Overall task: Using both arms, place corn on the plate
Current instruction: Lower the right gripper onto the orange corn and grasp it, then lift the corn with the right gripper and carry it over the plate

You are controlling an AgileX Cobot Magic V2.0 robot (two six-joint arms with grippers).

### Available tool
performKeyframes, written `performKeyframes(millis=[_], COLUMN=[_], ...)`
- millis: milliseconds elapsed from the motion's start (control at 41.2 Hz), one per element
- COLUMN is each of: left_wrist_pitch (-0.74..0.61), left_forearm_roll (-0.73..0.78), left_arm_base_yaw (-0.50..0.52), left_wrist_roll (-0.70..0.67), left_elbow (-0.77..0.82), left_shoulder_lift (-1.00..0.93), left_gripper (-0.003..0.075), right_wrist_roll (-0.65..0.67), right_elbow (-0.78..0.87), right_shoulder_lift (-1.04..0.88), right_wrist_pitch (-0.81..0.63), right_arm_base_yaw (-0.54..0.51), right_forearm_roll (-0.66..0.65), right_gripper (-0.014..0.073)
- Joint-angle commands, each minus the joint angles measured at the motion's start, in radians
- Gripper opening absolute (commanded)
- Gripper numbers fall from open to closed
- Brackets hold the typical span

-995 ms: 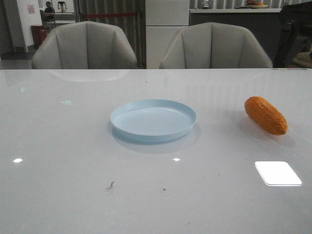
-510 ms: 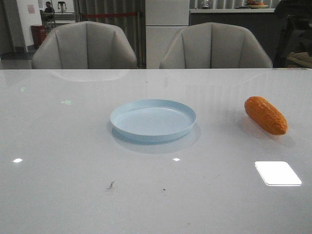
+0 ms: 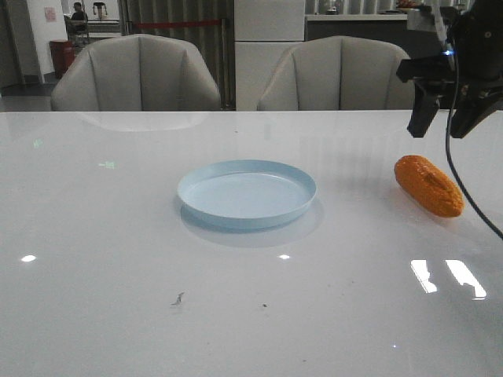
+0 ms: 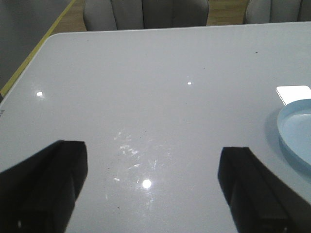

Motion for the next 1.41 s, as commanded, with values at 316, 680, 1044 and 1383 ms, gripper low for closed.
performKeyframes(millis=[316,680,1044,1383], left_wrist_pitch=[-0.092,-0.092,-0.092,-0.092], left_forearm_roll=[-0.01,-0.01,-0.01,-0.01], left_arm_base_yaw=[-0.001,-0.001,-0.001,-0.001], left_wrist_roll=[-0.007,-0.007,-0.007,-0.007], left_elbow=[-0.03,-0.03,-0.03,-0.03], left_shoulder_lift=[0.0,0.0,0.0,0.0], left_gripper=[0.0601,0.0601,0.0601,0.0601], right_wrist_roll=[-0.004,-0.004,-0.006,-0.021], right_elbow=[-0.058,-0.058,-0.128,-0.427], right_shoulder_lift=[0.061,0.09,0.098,0.098], right_wrist_pitch=[0.016,0.035,0.082,0.197], right_arm_base_yaw=[-0.005,-0.005,0.002,0.107], right_forearm_roll=[-0.023,-0.023,-0.023,-0.021], right_gripper=[0.0472,0.0327,0.0251,0.0251])
